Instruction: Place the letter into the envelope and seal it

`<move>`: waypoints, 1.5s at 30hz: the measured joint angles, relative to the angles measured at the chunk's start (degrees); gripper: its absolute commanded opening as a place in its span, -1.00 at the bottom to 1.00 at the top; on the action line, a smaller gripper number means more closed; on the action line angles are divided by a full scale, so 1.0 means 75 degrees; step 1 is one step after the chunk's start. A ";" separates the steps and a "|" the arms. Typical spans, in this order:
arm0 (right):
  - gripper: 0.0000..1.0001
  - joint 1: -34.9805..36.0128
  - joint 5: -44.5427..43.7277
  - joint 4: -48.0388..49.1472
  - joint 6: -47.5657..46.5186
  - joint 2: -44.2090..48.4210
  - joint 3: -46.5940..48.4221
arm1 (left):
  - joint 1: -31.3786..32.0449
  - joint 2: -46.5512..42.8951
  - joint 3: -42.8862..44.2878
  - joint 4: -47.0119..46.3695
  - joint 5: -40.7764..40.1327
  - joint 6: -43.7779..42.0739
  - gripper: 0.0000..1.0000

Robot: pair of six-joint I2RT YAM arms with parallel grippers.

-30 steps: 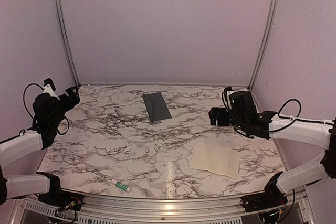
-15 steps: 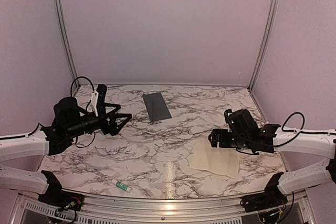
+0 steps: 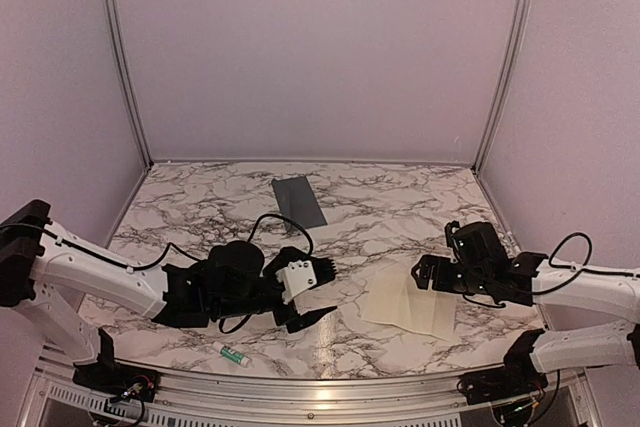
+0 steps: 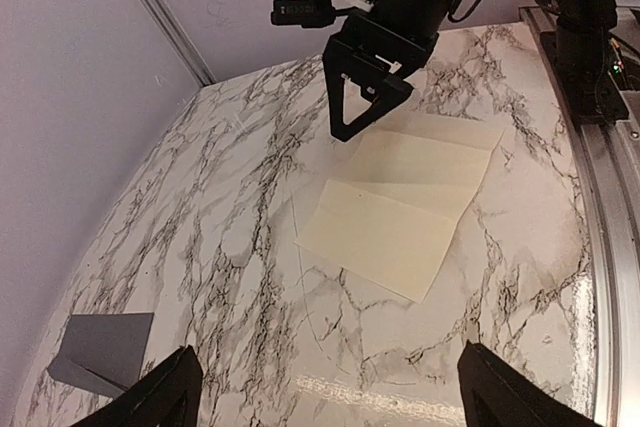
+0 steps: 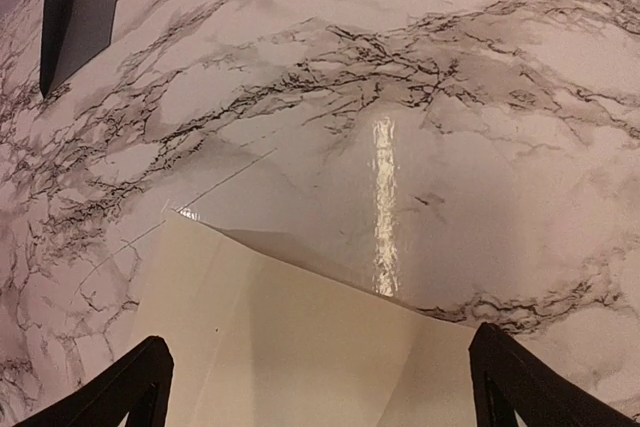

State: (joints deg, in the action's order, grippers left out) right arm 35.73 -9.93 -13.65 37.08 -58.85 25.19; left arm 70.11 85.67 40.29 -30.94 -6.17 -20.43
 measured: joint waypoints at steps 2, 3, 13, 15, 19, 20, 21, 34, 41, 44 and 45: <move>0.97 -0.0096 0.0038 0.0006 0.0000 0.0152 -0.0085 | 0.0356 0.0781 0.0525 -0.0006 -0.0399 -0.0507 0.79; 0.97 -0.0128 0.0058 0.0009 0.0000 0.0219 -0.0128 | 0.0472 0.1078 0.0708 -0.0009 -0.0501 -0.0662 0.77; 0.97 -0.0181 0.0044 0.0012 0.0000 0.0638 -0.0309 | 0.1361 0.3520 0.2384 0.0050 -0.1690 -0.1757 0.68; 0.97 -0.0181 0.0020 0.0017 0.0017 0.0676 -0.0396 | 0.1478 0.3952 0.2804 0.0052 -0.1973 -0.1859 0.65; 0.97 -0.0184 0.0023 0.0090 0.0096 0.0691 -0.0632 | 0.1617 0.4607 0.3485 0.0044 -0.2384 -0.2078 0.63; 0.97 -0.0184 0.0023 0.0114 0.0119 0.0694 -0.0699 | 0.1641 0.4765 0.3649 0.0047 -0.2460 -0.2139 0.62; 0.97 -0.0184 0.0026 0.0134 0.0137 0.0697 -0.0758 | 0.1647 0.4876 0.3762 0.0050 -0.2515 -0.2174 0.61; 0.95 -0.0187 0.0073 0.0245 0.0338 0.1107 -0.1241 | 0.1655 0.5820 0.4663 -0.0041 -0.3171 -0.2742 0.45; 0.93 -0.0187 0.0122 0.0274 0.0437 0.1154 -0.1309 | 0.1655 0.6219 0.5021 -0.0289 -0.3675 -0.3083 0.21; 0.92 -0.0187 0.0137 0.0274 0.0452 0.1157 -0.1309 | 0.1655 0.6391 0.5120 -0.0580 -0.3888 -0.3293 0.13; 0.92 -0.0187 0.0146 0.0274 0.0452 0.1157 -0.1309 | 0.1652 0.6414 0.5120 -0.0653 -0.3928 -0.3343 0.08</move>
State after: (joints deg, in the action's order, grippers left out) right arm 34.33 -8.84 -11.60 40.47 -50.17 15.38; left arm 82.50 133.78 78.70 -35.83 -35.64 -45.50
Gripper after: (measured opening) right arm 0.965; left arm 0.597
